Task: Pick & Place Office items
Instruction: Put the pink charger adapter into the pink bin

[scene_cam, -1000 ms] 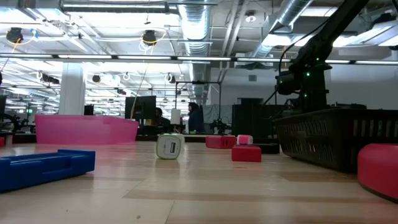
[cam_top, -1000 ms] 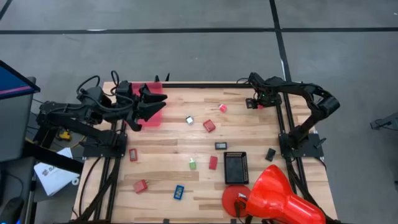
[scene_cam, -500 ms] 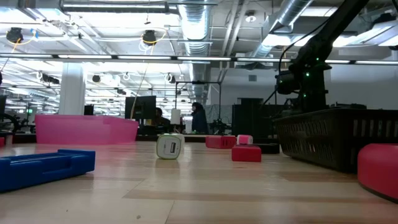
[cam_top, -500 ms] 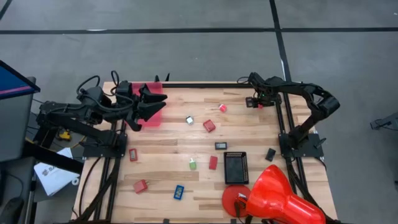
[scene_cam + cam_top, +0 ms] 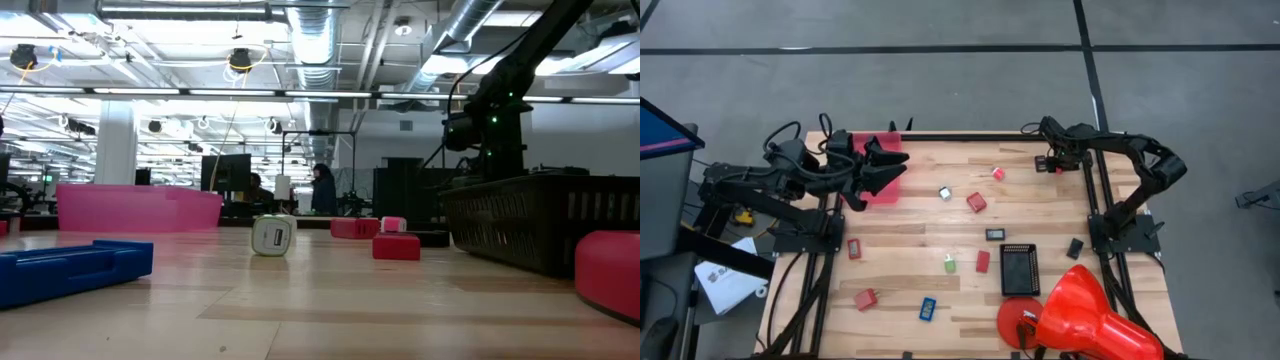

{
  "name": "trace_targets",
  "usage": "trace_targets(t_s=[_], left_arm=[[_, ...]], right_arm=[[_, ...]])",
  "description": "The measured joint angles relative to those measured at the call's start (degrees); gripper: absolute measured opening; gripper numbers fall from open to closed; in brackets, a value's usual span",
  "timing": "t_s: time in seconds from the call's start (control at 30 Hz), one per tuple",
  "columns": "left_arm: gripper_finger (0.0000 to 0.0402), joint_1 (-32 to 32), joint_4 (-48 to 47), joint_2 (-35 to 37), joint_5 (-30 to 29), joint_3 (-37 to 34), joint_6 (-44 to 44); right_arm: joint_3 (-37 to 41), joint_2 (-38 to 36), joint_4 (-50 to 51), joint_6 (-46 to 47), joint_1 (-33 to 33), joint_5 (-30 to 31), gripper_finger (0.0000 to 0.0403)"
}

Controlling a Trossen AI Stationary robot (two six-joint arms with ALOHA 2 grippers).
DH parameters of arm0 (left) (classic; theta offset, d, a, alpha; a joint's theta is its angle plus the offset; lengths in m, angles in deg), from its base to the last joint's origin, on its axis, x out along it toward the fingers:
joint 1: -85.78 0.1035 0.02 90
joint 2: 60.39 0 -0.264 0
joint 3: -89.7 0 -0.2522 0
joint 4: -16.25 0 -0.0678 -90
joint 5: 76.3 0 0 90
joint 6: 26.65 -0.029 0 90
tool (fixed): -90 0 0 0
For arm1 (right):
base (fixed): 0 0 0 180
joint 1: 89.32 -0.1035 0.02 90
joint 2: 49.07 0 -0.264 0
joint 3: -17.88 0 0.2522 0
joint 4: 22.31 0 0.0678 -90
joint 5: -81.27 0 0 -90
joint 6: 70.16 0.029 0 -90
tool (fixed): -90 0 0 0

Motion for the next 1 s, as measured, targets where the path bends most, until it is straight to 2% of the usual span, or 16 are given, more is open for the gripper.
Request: trace_targets(t_s=[0.17, 0.37, 0.53, 0.8, 1.0], left_arm=[[0.0166, 0.00, -0.01, 0.00, 0.00, 0.00, 0.00], [0.0166, 0.00, 0.00, 0.00, -0.02, 0.00, -0.01], [0.0166, 0.00, -0.02, -0.02, 0.08, 0.00, -0.02], [0.0166, -0.02, -0.02, 0.00, 0.66, 0.00, 0.00], [0.0166, -0.01, -0.02, -0.01, 0.70, 0.00, -0.01]], right_arm=[[0.00, -0.01, 1.06, 0.16, -1.28, -1.16, 0.0154], [0.02, -0.02, 1.50, 2.40, -5.99, -1.58, 0.0154], [0.09, 0.04, 0.82, 5.58, -8.86, -1.07, 0.0172], [0.24, 0.22, 0.54, 6.51, -7.51, -0.78, 0.0222], [0.22, 0.22, -1.30, 6.73, -5.27, -2.03, 0.0229]])
